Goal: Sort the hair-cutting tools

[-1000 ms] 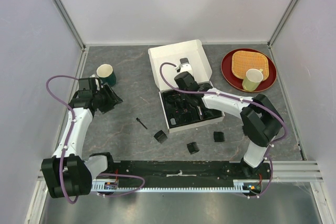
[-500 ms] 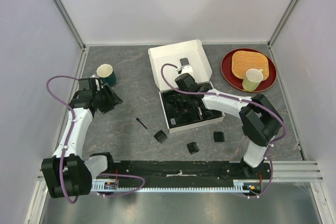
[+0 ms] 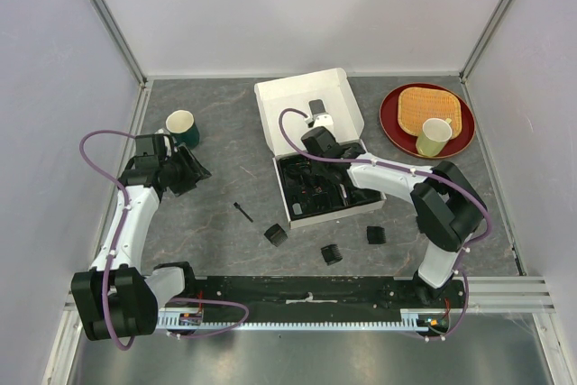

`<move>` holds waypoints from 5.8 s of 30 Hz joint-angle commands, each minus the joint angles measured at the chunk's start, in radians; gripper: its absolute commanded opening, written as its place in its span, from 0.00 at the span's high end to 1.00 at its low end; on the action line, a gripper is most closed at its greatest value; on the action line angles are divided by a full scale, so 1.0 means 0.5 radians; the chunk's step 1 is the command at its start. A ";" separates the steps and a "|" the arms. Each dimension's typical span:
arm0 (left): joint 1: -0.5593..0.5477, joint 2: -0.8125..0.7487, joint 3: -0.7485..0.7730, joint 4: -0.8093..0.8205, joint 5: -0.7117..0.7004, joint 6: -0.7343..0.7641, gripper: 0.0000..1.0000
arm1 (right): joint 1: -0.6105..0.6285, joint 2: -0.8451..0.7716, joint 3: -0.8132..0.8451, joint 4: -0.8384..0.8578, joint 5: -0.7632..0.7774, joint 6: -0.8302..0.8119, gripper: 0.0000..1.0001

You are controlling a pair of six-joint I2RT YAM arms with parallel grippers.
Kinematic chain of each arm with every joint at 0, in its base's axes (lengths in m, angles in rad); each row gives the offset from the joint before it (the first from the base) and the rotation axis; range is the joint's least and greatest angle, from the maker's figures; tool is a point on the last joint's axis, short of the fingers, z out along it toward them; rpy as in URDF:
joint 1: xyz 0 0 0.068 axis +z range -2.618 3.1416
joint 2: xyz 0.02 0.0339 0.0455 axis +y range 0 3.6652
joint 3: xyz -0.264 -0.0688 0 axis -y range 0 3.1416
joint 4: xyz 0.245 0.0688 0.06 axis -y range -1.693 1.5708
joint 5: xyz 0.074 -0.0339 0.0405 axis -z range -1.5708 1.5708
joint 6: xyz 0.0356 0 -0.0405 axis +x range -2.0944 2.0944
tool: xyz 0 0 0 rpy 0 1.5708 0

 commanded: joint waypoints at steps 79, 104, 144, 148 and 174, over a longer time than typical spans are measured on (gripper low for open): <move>0.026 -0.021 -0.016 0.100 0.206 0.076 0.39 | 0.547 -0.599 -0.080 -0.758 -0.737 -0.245 0.25; -0.158 -0.505 -0.267 0.330 1.013 -0.136 0.38 | 0.544 -1.004 -0.737 -0.820 -0.332 0.967 0.34; -0.216 -0.193 -0.163 0.130 0.286 -0.155 0.37 | 0.986 0.300 0.472 -0.697 -0.341 0.182 0.17; -0.131 -0.171 -0.163 0.146 0.301 -0.130 0.36 | 0.986 0.413 0.548 -0.737 -0.384 0.197 0.18; -0.032 -0.202 -0.175 0.136 0.467 -0.069 0.37 | 0.986 0.117 0.539 -0.706 -0.099 0.317 0.62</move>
